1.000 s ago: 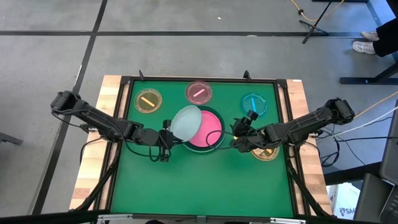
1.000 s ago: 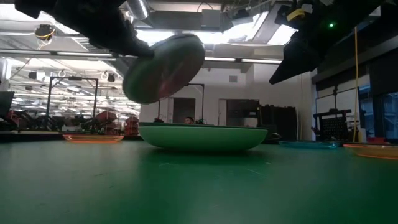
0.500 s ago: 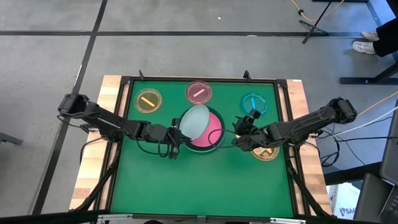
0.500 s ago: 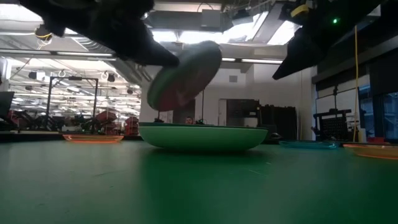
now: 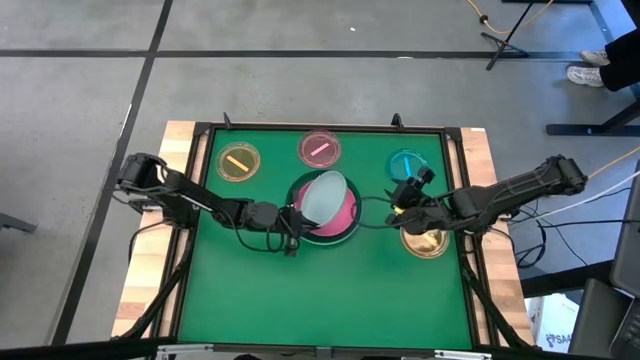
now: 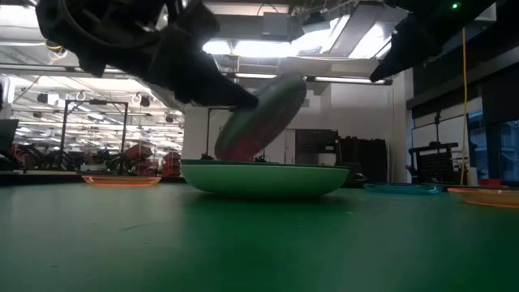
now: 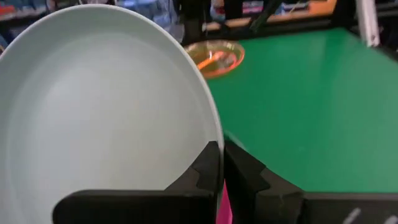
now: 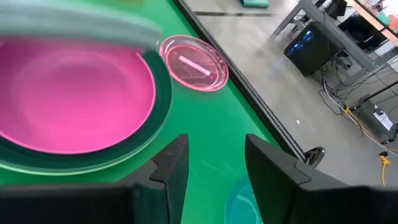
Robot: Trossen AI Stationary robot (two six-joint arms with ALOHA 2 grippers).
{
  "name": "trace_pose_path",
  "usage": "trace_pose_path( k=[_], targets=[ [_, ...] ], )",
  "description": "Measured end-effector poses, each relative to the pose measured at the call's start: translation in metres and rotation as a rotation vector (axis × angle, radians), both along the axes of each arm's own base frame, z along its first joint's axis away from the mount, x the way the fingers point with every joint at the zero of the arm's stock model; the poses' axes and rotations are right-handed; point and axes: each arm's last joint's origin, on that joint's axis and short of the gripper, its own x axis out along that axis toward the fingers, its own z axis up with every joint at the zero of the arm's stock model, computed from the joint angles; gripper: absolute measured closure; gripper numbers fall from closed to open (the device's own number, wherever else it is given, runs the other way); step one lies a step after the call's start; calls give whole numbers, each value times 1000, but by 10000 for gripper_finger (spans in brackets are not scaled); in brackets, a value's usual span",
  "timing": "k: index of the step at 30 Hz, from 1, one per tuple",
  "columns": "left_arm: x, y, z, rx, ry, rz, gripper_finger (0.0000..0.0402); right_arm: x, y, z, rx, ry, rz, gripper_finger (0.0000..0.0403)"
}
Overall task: Stack plastic plates
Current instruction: Stack the gray plate on the pink plate, then stack the bottom yellow transparent plate on the gray plate
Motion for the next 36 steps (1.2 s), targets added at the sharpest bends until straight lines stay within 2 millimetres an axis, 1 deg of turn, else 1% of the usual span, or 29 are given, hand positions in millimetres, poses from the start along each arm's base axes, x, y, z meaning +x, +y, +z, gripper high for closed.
trace_pose_path(
  k=[5,14,17,24,28,32,36],
  targets=[
    [2,4,-14,-8,58,20,390,-3,-1,2,1,-8,0,256],
    [1,6,-19,-8,108,34,388,-2,-1,2,1,-7,-1,256],
    [0,6,-19,-26,115,42,373,-2,-1,2,4,-10,-3,256],
    [-2,7,-23,-18,162,43,314,-2,0,1,56,4,33,256],
    [-4,5,-13,-19,136,35,298,-1,1,0,81,12,51,256],
    [-10,2,-1,8,131,12,298,-1,1,0,84,10,49,256],
    [-19,-5,9,50,129,28,298,-1,2,0,123,9,59,256]
  ],
)
